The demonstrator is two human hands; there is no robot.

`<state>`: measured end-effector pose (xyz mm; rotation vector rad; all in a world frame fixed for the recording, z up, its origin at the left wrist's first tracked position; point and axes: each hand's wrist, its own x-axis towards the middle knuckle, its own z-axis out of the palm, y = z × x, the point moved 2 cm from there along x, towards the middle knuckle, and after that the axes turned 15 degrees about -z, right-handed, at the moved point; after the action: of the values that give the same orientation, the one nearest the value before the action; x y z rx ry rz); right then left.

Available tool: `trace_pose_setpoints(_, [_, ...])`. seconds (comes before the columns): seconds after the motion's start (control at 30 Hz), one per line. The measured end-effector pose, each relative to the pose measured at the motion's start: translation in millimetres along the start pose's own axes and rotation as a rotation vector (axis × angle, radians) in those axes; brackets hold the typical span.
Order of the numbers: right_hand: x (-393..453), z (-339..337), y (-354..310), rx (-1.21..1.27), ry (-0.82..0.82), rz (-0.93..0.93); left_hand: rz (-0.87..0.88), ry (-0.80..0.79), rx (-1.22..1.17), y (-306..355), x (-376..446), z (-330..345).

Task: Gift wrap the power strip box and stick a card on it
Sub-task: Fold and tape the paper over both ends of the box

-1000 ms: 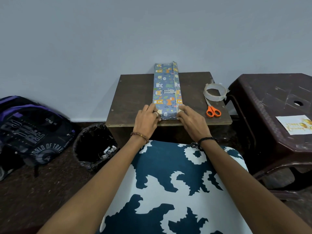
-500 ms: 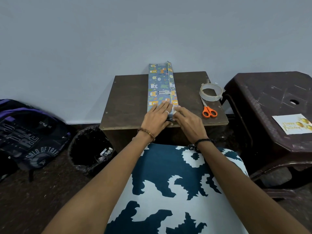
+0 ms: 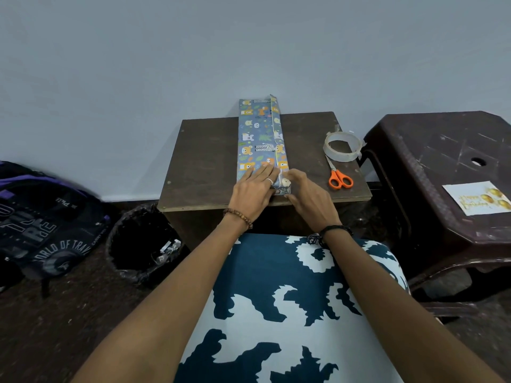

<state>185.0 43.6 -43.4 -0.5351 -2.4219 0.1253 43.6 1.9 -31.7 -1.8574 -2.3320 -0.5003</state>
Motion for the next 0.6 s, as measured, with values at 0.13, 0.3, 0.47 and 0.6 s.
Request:
trace_pose_setpoints(0.13, [1.9, 1.7, 2.4, 0.012, 0.023, 0.020, -0.003, 0.015, -0.016, -0.3, -0.2, 2.9])
trace_pose_setpoints(0.3, [4.1, 0.8, 3.7, 0.065, 0.029, 0.066, 0.011, 0.048, -0.004, -0.1, -1.2, 4.5])
trace_pose_setpoints(0.47, [6.3, -1.1, 2.2, 0.085, 0.055, 0.080, 0.078, 0.097, 0.052, -0.5, -1.7, 5.7])
trace_pose_setpoints(0.6, [6.3, -1.5, 3.8, 0.121, 0.043, 0.106, 0.099, 0.121, 0.061, 2.5, -1.7, 3.8])
